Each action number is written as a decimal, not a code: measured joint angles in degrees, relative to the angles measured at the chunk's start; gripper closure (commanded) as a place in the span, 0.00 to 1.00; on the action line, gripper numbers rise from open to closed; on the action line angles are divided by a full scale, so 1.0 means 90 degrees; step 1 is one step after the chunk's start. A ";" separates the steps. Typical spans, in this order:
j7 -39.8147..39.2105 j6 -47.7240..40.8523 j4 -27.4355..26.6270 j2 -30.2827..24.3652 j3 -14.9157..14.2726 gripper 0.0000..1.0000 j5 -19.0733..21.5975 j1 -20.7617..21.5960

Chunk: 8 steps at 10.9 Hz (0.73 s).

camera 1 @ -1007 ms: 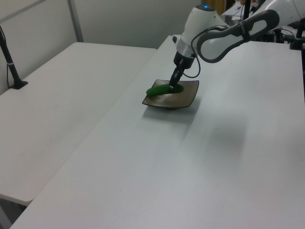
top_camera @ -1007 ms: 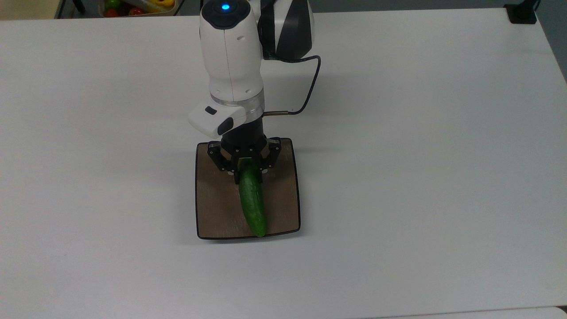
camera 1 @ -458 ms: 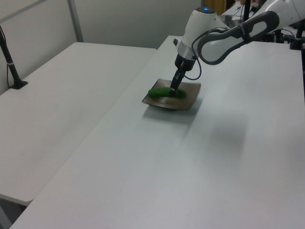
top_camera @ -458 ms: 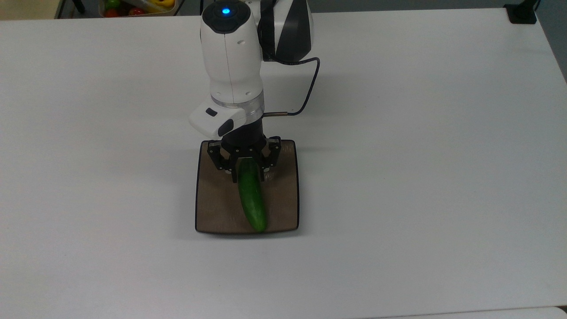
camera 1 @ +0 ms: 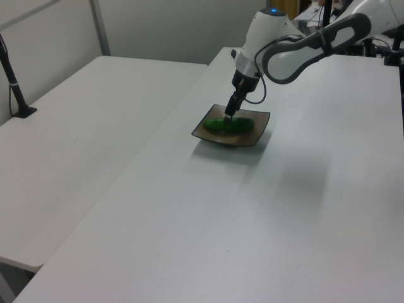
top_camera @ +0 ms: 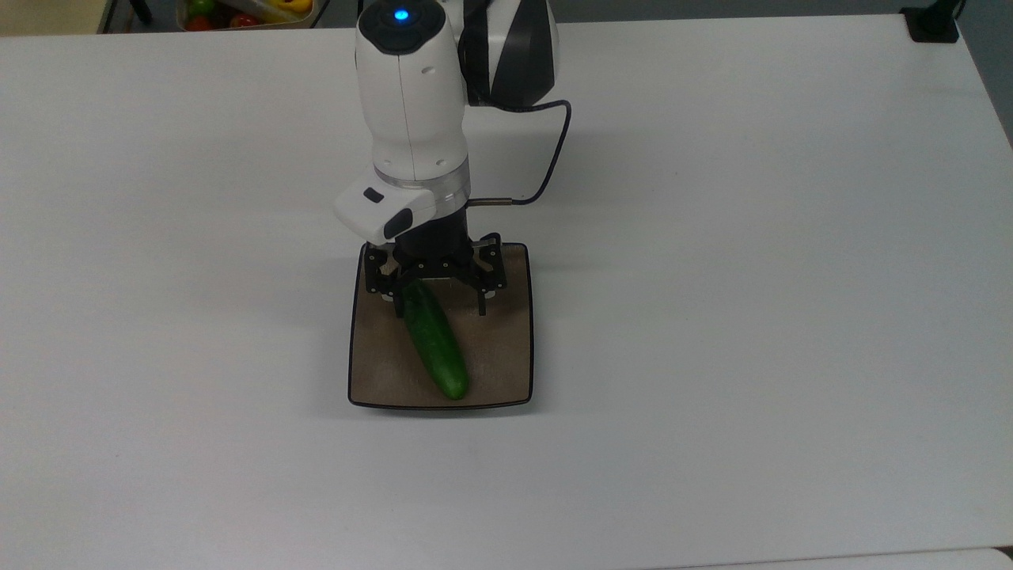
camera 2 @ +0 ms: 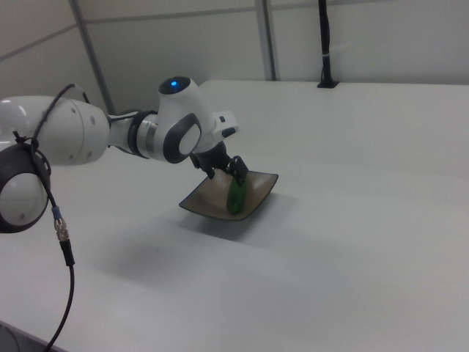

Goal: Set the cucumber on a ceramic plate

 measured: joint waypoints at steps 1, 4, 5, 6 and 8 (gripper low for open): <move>0.0040 -0.0259 0.0021 -0.0154 -0.0008 0.00 0.0000 -0.0001; 0.0101 -0.1881 0.0090 -0.1164 -0.0035 0.00 0.0000 -0.0013; 0.0113 -0.2581 0.0102 -0.1629 -0.0051 0.00 0.0000 -0.0039; 0.0127 -0.3154 0.0103 -0.2048 -0.0071 0.00 0.0000 -0.0091; 0.0129 -0.4368 0.0097 -0.2832 -0.0141 0.00 0.0000 -0.0160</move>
